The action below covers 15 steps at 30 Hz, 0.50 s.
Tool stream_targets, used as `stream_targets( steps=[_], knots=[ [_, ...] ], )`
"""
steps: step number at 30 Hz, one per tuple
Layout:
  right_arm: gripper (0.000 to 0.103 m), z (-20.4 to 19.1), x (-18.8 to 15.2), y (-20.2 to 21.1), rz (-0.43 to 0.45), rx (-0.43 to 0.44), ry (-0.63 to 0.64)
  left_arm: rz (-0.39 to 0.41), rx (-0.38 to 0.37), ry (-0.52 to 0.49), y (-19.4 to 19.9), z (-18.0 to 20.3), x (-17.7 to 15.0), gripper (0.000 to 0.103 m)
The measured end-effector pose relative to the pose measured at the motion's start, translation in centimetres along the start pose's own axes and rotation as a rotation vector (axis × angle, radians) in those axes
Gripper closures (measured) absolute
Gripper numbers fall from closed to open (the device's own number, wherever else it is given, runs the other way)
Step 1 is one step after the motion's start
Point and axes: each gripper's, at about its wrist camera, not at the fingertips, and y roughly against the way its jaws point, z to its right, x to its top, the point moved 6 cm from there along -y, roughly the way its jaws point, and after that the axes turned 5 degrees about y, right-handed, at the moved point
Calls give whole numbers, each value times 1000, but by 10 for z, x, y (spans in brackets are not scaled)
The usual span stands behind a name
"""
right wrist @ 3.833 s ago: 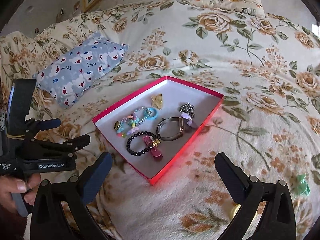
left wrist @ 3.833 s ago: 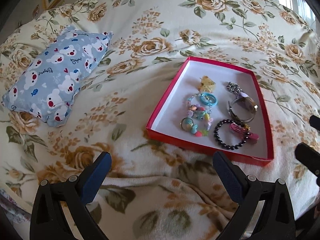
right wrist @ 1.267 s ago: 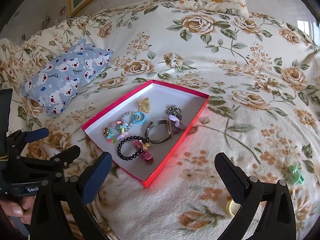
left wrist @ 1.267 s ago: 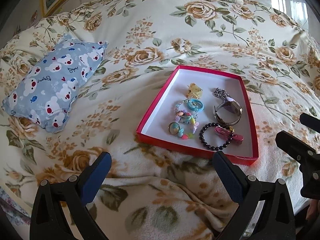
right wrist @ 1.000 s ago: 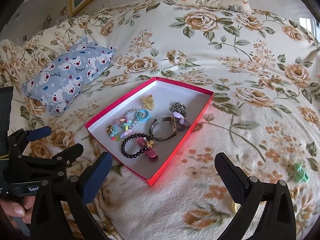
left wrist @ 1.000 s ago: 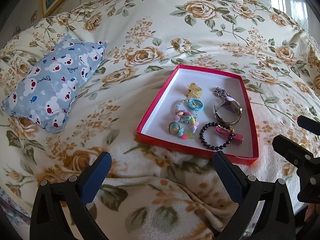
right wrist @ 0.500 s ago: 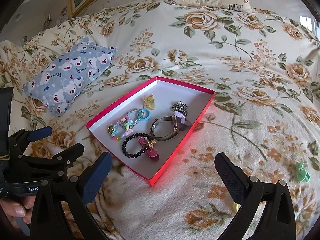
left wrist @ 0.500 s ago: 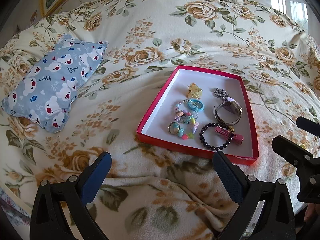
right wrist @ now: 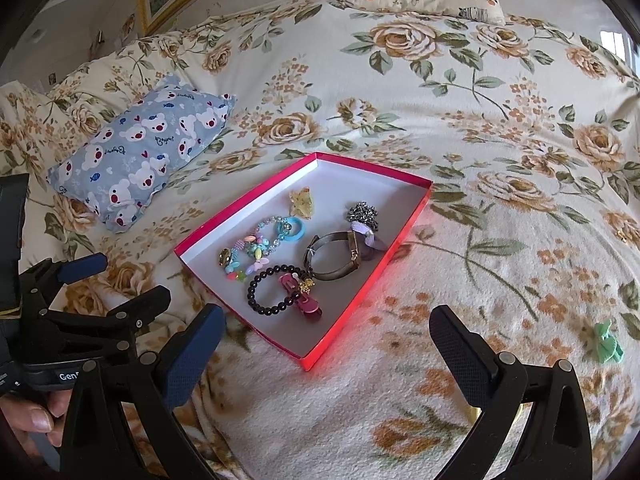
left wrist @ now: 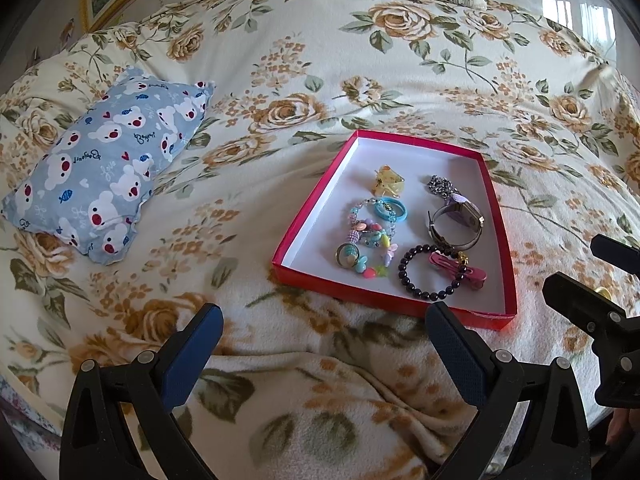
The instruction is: Organize jewelry
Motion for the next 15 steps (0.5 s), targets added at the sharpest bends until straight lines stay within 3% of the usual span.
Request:
stream_targets(
  steps=[15],
  knots=[
    [0,-3,-1,0,-7,13,-2,-4,-4,0,-2,1,0,1]
  ],
)
